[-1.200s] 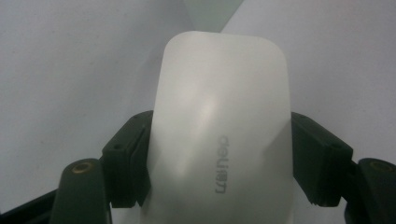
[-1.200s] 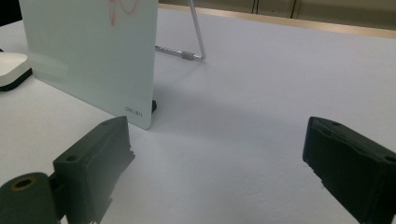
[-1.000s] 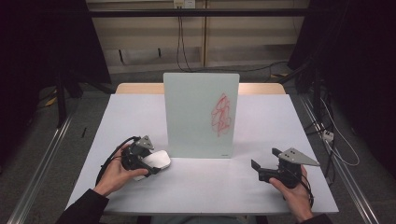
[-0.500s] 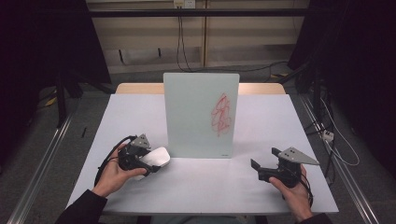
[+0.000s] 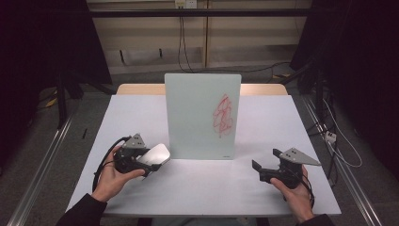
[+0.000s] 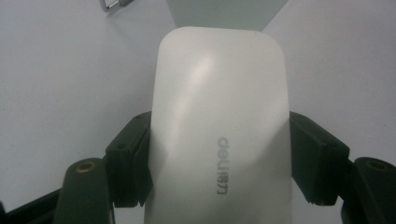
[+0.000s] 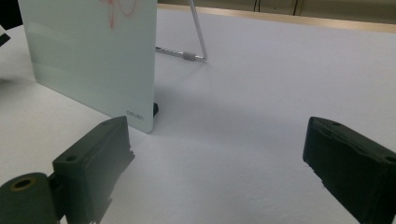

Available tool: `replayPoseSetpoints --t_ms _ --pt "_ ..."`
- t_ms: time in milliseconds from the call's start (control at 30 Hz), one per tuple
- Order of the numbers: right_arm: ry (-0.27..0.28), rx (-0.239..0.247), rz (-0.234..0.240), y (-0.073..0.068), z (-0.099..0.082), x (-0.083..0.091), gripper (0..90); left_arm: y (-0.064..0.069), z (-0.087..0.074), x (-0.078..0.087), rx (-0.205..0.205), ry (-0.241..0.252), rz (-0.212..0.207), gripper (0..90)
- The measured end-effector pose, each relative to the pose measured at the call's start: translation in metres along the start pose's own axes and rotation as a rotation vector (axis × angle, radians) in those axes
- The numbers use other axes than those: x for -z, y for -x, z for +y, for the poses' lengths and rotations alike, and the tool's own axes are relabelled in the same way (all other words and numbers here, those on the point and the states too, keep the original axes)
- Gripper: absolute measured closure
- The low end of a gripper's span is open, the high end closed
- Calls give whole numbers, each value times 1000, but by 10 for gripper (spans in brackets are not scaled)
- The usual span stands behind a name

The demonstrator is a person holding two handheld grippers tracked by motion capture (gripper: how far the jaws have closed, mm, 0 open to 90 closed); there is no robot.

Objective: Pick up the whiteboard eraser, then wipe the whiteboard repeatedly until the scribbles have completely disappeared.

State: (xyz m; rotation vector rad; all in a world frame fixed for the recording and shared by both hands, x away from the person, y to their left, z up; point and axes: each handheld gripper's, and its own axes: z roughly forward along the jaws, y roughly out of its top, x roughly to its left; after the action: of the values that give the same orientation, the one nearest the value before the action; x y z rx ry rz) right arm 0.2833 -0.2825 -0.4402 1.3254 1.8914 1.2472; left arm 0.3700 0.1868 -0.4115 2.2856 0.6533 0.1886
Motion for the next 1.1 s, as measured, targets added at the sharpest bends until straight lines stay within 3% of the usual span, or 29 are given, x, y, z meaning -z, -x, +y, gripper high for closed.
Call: replayPoseSetpoints --t_ms 267,767,1100 --pt "3 -1 -1 0 -1 2 73 2 -1 10 30 98 26 309" --pt "3 -1 0 0 -1 3 73 7 -1 28 45 256 89 309" --pt "3 -8 -1 1 0 0 73 12 1 31 44 303 86 309"
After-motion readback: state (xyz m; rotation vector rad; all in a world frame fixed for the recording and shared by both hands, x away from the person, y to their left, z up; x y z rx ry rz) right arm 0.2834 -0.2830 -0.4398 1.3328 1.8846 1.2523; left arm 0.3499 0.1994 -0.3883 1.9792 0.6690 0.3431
